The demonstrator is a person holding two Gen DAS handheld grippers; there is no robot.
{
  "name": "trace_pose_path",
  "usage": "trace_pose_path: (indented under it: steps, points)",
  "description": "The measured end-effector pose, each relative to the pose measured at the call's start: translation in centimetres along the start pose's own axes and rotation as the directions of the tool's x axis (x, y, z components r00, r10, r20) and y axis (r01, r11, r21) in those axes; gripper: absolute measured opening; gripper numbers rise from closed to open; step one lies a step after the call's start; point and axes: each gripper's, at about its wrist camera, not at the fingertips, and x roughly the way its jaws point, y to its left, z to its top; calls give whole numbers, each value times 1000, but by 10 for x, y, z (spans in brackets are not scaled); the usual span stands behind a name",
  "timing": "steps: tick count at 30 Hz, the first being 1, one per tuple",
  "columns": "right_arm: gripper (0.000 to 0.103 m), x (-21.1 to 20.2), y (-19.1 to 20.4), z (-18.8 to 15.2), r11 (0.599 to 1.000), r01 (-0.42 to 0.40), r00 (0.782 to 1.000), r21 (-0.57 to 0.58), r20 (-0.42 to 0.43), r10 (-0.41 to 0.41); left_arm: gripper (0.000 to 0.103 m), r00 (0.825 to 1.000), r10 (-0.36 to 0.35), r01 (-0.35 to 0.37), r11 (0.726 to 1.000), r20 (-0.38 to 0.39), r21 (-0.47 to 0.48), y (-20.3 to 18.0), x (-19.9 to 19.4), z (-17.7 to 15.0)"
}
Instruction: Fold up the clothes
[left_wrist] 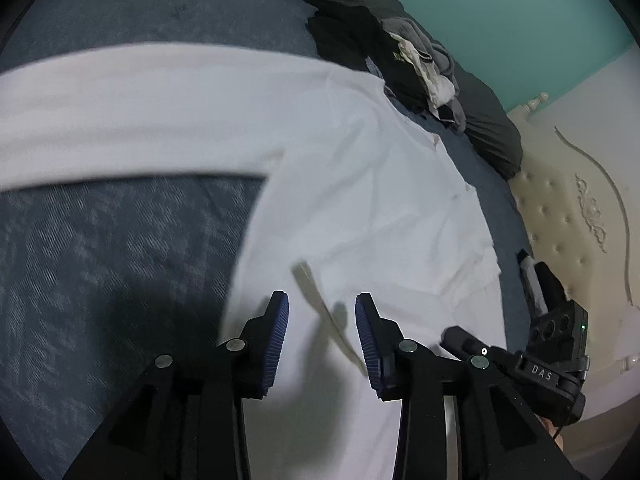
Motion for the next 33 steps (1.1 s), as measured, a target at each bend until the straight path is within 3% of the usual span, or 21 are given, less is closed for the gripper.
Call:
trace_pose_path:
  steps: [2, 7, 9, 10, 20, 26, 28, 30, 33]
  points:
    - [35, -13, -8, 1, 1000, 19, 1000, 2, 18, -19, 38, 999, -25, 25, 1000, -28, 7, -6, 6, -7]
    - [35, -47, -30, 6, 998, 64, 996, 14, 67, -65, 35, 994, -57, 62, 997, -97, 55, -25, 29, -21]
    - [36, -60, -39, 8, 996, 81, 993, 20, 87, -83, 7, 990, -76, 83, 995, -121, 54, -27, 37, -24]
    - [36, -67, -44, 9, 996, 90, 991, 23, 97, -92, 4, 989, -77, 85, 995, -124, 57, -27, 37, -25]
    - [36, -100, -73, 26, 990, 130, 979, 47, 149, -136, 3, 995, -63, 69, 994, -77, 81, -16, -1, -21]
    - [36, -114, -85, 46, 983, 176, 966, 53, 182, -182, 3, 992, -37, 46, 996, -119, 81, -13, 14, -25]
    - [39, -122, -93, 58, 981, 185, 959, 60, 206, -193, 5, 992, -28, 38, 996, -126, 76, -10, 15, -24]
    - [50, -130, -100, 72, 979, 194, 951, 68, 232, -205, 6, 993, -20, 28, 997, -116, 66, -7, 11, -21]
    - [50, -139, -116, 95, 969, 223, 934, 102, 264, -242, 9, 996, -13, 18, 998, -84, 53, -3, 4, -13]
